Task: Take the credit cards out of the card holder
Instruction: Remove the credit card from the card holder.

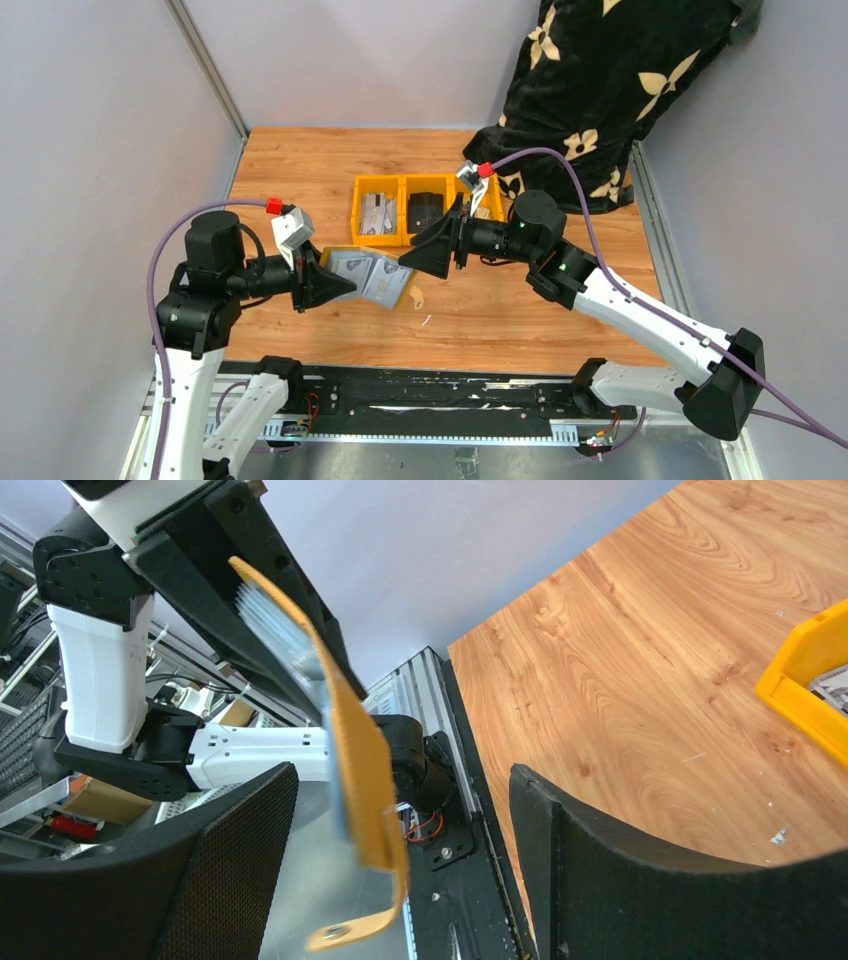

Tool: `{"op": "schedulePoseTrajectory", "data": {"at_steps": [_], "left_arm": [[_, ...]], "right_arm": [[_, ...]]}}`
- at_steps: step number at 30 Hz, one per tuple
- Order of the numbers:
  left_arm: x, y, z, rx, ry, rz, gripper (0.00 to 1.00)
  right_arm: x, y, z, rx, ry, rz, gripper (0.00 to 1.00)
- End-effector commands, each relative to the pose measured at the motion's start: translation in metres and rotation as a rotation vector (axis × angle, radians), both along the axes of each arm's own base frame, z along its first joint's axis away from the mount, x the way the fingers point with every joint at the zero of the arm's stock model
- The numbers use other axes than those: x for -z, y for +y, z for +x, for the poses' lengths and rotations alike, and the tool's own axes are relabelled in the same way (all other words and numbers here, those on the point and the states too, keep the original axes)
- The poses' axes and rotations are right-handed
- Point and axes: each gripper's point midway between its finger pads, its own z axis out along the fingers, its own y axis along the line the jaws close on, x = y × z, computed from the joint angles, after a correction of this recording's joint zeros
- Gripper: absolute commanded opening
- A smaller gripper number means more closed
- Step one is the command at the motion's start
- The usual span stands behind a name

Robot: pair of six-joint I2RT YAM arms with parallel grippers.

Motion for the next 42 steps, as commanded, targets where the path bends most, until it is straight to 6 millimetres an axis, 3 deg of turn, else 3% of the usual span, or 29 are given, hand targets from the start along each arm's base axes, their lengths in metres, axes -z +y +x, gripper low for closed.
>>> {"op": "schedulePoseTrajectory", "data": {"at_steps": [1,8,14,19,29,32,37,40,42], "left_arm": [[-0.023,-0.015,-0.024,0.163,0.074,-0.110,0.18],[-0.033,-0.019,-0.027,0.218,0.156,-0.155,0.26],[-0.032,-0.019,-0.028,0.218,0.173,-0.160,0.30],[-0.030,-0.019,-0.027,0.205,0.161,-0.153,0.30],[-0.032,-0.020,-0.029,0.226,0.175,-0.164,0.27],[-0.032,-0.020,-0.028,0.223,0.208,-0.169,0.26],[-0.031,-0.022,-0.026,0.227,0.297,-0.188,0.27],[-0.031,-0.024,-0.023,0.235,0.357,-0.202,0.34],[-0.031,-0.024,-0.021,0.233,0.384,-0.206,0.44]], "right_arm": [[-0.015,0.004,-0.017,-0.083,-0.072,0.062,0.81],[-0.023,0.009,-0.046,-0.242,-0.067,0.157,0.81],[-0.022,0.005,-0.042,-0.208,-0.098,0.089,0.82],[-0.039,0.000,-0.044,-0.204,-0.128,0.093,0.82],[-0.026,0.021,-0.063,-0.350,-0.071,0.084,0.81],[-0.023,0.024,-0.071,-0.391,-0.069,0.072,0.67],[-0.023,0.025,-0.076,-0.430,-0.061,0.071,0.24],[-0.030,0.022,-0.082,-0.454,-0.074,0.101,0.07],[-0.033,0.020,-0.084,-0.463,-0.081,0.104,0.00]]}}
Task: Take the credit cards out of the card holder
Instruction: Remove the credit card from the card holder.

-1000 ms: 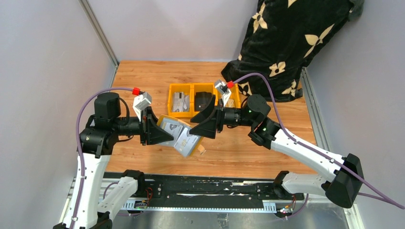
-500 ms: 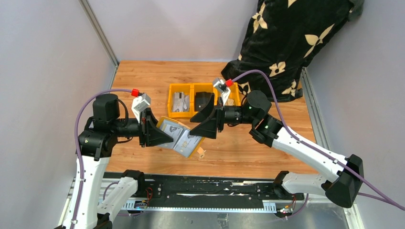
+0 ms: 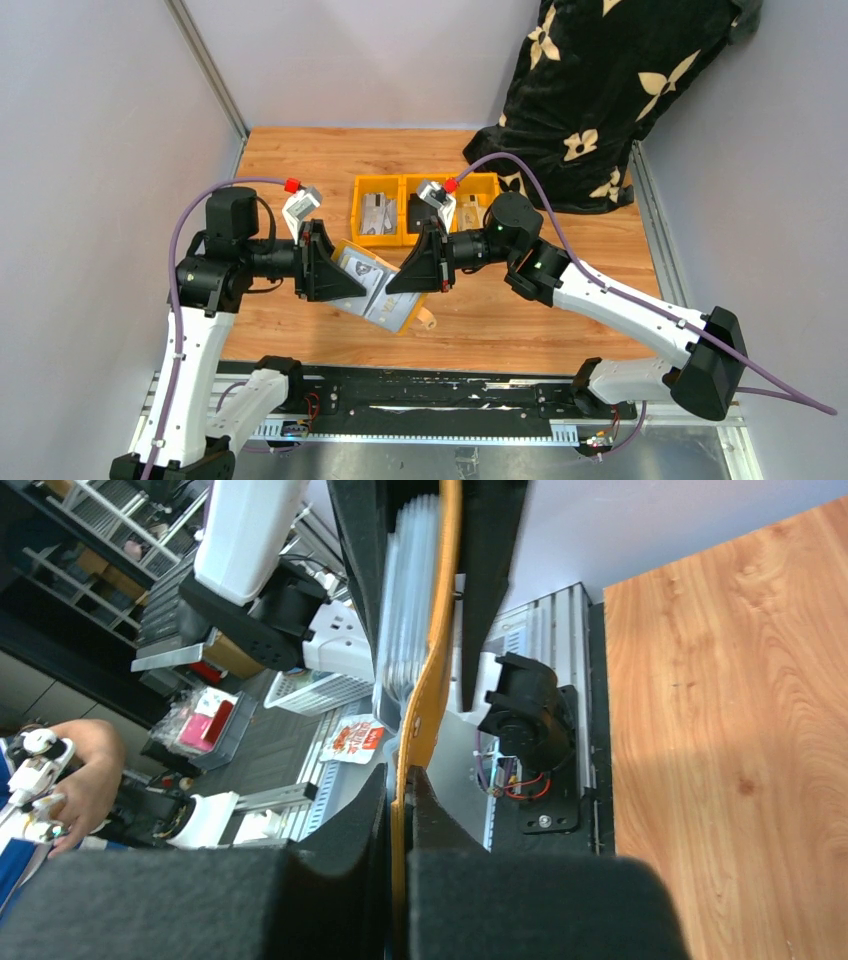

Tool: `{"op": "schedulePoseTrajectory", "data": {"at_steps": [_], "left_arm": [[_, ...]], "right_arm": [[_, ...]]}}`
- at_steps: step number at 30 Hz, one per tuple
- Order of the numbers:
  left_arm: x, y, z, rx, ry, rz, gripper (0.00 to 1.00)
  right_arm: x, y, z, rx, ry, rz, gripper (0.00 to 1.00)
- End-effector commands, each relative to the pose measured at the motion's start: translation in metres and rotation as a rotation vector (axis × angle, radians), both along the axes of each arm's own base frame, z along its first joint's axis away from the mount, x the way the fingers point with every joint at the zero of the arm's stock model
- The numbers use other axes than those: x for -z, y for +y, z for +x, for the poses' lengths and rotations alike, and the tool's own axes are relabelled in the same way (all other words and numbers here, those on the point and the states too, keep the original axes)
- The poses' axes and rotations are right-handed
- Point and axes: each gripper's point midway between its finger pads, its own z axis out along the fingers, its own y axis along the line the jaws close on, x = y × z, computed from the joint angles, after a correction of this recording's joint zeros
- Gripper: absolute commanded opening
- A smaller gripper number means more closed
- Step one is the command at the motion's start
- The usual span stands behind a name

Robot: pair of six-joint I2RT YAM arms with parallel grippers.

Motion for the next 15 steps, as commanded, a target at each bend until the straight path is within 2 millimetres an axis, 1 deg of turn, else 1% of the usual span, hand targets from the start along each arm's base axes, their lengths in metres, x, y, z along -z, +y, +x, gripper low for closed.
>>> {"op": "schedulePoseTrajectory", "data": {"at_steps": [1,3,5,9,15], "left_arm": [[-0.010,-0.002,-0.003,0.030,0.066,-0.030,0.46],[-0.011,-0.003,-0.004,0.041,0.080,-0.037,0.52],[-0.013,-0.003,-0.006,0.060,0.092,-0.049,0.54],[-0.016,-0.003,-0.017,0.114,0.107,-0.084,0.54],[-0.022,-0.001,-0.033,0.169,0.090,-0.119,0.52]], "right_arm": [[-0.029,-0.007,-0.018,-0.076,-0.062,0.079,0.00],[-0.030,-0.009,-0.020,-0.090,-0.072,0.080,0.00],[-0.031,-0.009,-0.021,-0.092,-0.073,0.074,0.00],[-0.031,-0.009,-0.019,-0.089,-0.075,0.062,0.00],[-0.032,-0.010,-0.007,-0.056,-0.060,0.056,0.00]]}}
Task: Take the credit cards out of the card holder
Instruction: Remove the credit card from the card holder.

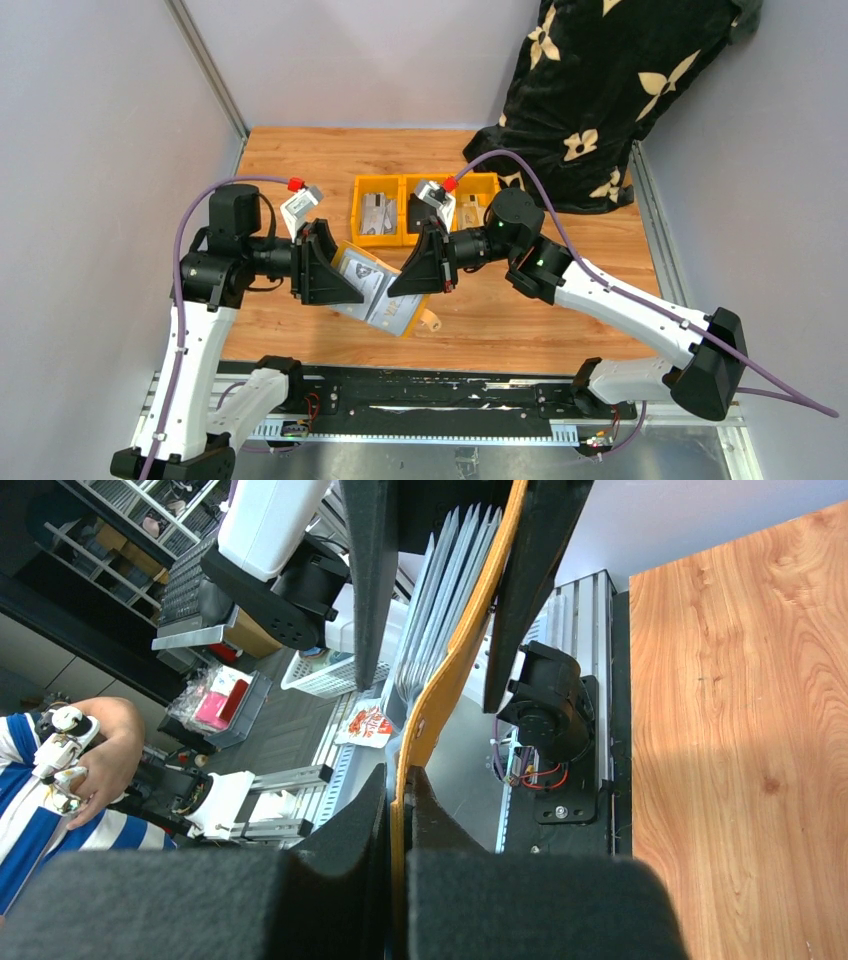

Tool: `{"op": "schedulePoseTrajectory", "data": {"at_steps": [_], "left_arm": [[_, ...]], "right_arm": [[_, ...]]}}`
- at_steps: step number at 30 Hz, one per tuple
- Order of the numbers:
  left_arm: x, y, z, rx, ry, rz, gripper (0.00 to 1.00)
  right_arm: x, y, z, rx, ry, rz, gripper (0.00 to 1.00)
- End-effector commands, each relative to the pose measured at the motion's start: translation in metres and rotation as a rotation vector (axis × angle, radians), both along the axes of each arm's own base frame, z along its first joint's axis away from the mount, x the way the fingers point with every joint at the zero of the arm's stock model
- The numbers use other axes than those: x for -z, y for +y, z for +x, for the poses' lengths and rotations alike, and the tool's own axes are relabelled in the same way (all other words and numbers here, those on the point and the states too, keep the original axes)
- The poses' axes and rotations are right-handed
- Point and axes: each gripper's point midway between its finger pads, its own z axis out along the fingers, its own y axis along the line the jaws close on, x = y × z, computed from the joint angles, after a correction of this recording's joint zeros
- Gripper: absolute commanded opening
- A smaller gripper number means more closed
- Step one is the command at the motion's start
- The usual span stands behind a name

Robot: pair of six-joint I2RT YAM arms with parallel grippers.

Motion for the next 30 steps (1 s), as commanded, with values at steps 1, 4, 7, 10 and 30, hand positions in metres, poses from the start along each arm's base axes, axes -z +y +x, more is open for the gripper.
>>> {"op": "schedulePoseTrajectory", "data": {"at_steps": [1,4,7,10,30], "left_arm": [[-0.009,0.001,-0.020,0.068,0.005,-0.049,0.51],[-0.010,0.002,-0.021,0.068,-0.005,-0.049,0.44],[-0.009,0.001,-0.019,0.064,0.002,-0.046,0.35],[-0.004,0.001,-0.012,0.024,-0.004,-0.019,0.23],[0.013,0.018,0.079,-0.511,-0.119,0.150,0.00]], "right_arm": [[-0.027,-0.005,0.002,-0.004,-0.056,0.070,0.00],[-0.026,-0.002,0.003,-0.020,-0.060,0.066,0.00],[-0.027,0.002,0.003,-0.049,-0.057,0.060,0.00],[-0.028,0.002,0.003,-0.059,-0.077,0.054,0.05],[-0.052,-0.016,0.055,0.363,-0.016,0.072,0.75]]}}
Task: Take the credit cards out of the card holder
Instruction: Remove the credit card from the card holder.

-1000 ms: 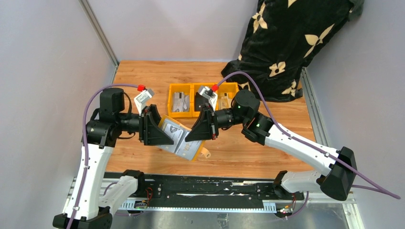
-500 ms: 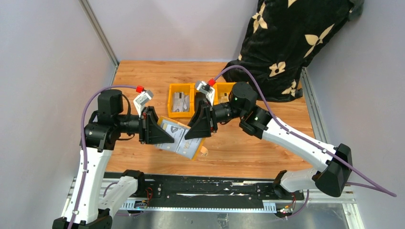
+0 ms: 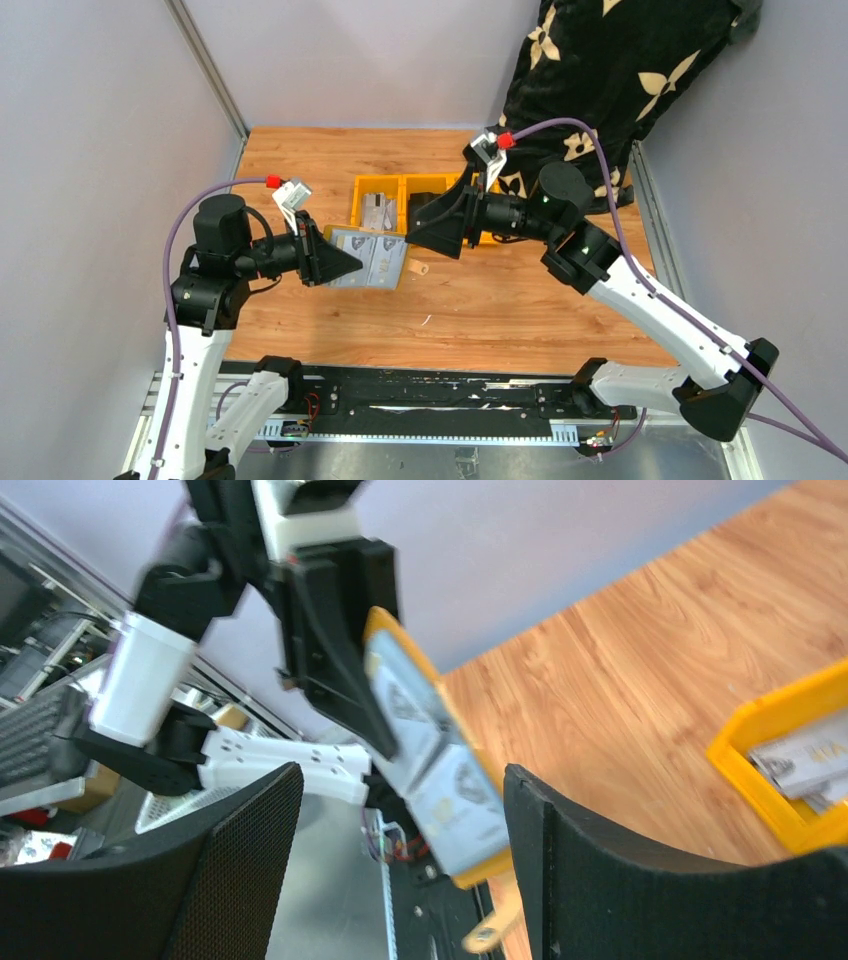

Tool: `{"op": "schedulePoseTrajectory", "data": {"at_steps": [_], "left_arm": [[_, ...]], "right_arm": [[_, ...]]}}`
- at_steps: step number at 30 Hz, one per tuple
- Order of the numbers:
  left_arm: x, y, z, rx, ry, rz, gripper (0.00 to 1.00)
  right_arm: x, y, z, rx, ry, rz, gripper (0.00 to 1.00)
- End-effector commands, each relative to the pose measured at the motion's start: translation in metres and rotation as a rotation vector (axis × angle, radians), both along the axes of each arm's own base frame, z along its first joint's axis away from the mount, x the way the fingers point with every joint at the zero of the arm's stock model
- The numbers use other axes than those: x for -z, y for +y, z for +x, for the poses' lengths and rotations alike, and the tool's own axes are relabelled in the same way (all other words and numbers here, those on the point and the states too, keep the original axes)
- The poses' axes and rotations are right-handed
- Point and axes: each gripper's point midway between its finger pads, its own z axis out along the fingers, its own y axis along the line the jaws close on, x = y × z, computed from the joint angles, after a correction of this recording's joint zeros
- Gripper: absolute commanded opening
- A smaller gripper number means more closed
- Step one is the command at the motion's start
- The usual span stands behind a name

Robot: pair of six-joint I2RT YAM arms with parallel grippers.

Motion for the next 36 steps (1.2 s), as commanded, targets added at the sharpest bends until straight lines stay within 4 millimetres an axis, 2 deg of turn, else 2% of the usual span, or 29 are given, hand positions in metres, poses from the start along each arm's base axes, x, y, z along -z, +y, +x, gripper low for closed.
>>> {"op": "schedulePoseTrajectory", "data": {"at_steps": [1,7,13,19,23,31,36], "left_arm": [[-0.014,0.000,0.018,-0.067,-0.044,-0.038,0.00],[-0.024,-0.006,0.012,-0.018,-0.034,-0.087,0.00],[-0.041,-0.015,-0.006,0.080,-0.015,-0.182,0.00],[-0.051,-0.022,-0.024,0.198,0.053,-0.263,0.03],[-0.053,-0.022,-0.032,0.226,0.055,-0.267,0.06],[-0.057,-0.021,-0.044,0.265,0.037,-0.269,0.19],[-0.057,-0.021,-0.048,0.268,0.022,-0.267,0.39]], "right_arm": [[0.006,0.024,-0.029,-0.088,0.089,0.061,0.75],[0.025,0.047,-0.042,-0.161,0.176,0.097,0.73],[0.040,0.056,-0.038,-0.173,0.210,0.078,0.72],[0.043,0.063,-0.036,-0.196,0.228,0.092,0.69],[0.040,0.066,-0.035,-0.220,0.248,0.124,0.57],[0.042,0.073,-0.026,-0.203,0.319,0.136,0.23],[0.047,0.075,-0.022,-0.173,0.341,0.116,0.10]]}}
